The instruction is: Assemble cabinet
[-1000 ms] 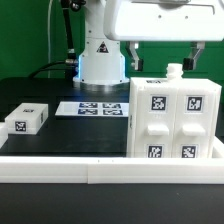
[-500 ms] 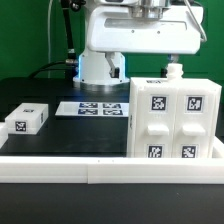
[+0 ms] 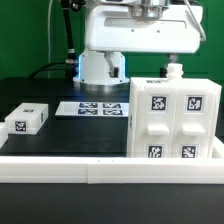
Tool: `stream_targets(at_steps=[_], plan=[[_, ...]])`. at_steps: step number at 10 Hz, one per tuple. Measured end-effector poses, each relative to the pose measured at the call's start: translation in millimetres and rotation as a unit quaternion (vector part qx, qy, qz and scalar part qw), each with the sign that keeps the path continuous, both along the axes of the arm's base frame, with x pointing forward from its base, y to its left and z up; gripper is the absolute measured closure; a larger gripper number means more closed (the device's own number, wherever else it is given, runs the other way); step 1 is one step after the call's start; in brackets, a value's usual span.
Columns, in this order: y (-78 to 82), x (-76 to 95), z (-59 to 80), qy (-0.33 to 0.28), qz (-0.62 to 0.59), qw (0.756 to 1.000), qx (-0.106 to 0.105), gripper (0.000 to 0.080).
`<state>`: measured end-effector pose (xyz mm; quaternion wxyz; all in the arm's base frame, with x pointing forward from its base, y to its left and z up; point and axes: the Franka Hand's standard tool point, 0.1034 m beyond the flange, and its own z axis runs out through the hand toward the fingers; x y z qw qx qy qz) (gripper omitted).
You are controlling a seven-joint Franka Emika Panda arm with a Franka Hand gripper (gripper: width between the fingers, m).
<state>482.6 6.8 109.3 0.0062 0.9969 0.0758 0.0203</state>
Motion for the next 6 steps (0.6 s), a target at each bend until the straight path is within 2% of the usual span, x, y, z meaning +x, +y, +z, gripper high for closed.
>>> stream_targets(at_steps=[4,5,6], plan=[[-83.2,-22.7,-19.8,0.009,0.027,1.000,-0.002,0.0002],[-98.9,-26.5,-23.5,0.013,0.026,1.000,-0.002,0.0002],[-99.7,-26.0,-22.9,0.012,0.025,1.000,-0.002,0.0002]])
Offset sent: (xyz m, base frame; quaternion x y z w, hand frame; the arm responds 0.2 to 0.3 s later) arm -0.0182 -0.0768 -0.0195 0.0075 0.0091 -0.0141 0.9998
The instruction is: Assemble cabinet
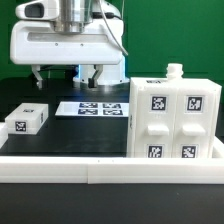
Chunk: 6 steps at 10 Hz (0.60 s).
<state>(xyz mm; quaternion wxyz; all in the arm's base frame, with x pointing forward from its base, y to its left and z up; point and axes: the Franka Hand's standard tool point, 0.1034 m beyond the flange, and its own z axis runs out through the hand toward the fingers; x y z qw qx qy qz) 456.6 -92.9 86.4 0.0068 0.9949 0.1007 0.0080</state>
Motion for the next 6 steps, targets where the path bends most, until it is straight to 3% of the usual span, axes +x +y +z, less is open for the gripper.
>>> stream_targets(at_steps=[3,6], plan=[[-25.9,-4.4,-0.8,0.001,0.003,1.000,-0.004,0.0002],[-63.1,-25.5,-16.5,0.021,-0.017,1.000,-0.007,0.0002]])
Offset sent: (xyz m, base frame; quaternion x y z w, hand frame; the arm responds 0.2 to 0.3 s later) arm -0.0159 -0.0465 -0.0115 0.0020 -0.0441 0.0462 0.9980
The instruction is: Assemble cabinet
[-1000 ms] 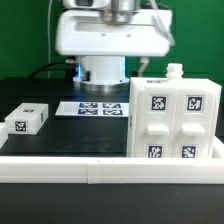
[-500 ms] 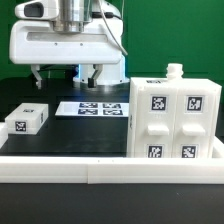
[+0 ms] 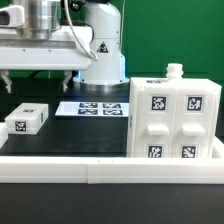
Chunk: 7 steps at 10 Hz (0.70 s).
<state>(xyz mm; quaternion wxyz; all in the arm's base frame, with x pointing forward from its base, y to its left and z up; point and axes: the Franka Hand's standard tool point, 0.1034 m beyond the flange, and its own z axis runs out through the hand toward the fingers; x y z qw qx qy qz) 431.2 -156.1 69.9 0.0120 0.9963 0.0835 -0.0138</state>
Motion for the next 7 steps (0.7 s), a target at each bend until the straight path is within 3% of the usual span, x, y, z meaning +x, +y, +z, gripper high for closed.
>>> stream_targets(at_steps=[3,7], plan=[[-29.3,-14.5,-19.5,0.007,0.004,1.000,-0.004,0.0002],[-28.1,-21.9,-39.4,0.016,0.004,1.000,-0.008,0.0002]])
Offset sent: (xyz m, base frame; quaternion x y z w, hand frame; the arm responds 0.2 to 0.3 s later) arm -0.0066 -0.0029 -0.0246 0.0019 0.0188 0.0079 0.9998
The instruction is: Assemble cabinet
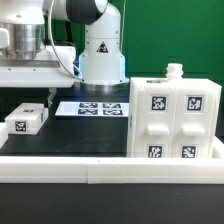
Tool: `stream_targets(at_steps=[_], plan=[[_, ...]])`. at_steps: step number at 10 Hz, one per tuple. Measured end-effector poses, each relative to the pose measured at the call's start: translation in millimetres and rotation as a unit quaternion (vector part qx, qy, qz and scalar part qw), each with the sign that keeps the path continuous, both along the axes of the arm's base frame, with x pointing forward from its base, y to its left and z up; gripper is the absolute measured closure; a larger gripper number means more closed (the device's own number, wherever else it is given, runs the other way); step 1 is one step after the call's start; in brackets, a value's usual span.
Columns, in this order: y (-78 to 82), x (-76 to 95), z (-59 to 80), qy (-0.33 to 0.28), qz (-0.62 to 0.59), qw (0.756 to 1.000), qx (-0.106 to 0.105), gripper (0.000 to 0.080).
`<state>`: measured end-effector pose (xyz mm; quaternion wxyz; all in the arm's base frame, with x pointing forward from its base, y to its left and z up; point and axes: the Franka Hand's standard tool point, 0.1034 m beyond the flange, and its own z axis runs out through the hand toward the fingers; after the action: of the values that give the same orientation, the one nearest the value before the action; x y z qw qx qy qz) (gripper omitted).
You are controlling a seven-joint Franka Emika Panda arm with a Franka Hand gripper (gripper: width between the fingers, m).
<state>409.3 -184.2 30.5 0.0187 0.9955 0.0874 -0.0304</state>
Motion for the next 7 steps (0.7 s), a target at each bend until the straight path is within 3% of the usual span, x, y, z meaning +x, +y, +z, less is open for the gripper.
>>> stream_targets(at_steps=[3,7], plan=[[8.7,0.6,-4.5,0.005,0.006,1.000,0.001,0.0002],[7.6,-5.1,-17.2,0.010,0.010,1.000,-0.003,0.0002]])
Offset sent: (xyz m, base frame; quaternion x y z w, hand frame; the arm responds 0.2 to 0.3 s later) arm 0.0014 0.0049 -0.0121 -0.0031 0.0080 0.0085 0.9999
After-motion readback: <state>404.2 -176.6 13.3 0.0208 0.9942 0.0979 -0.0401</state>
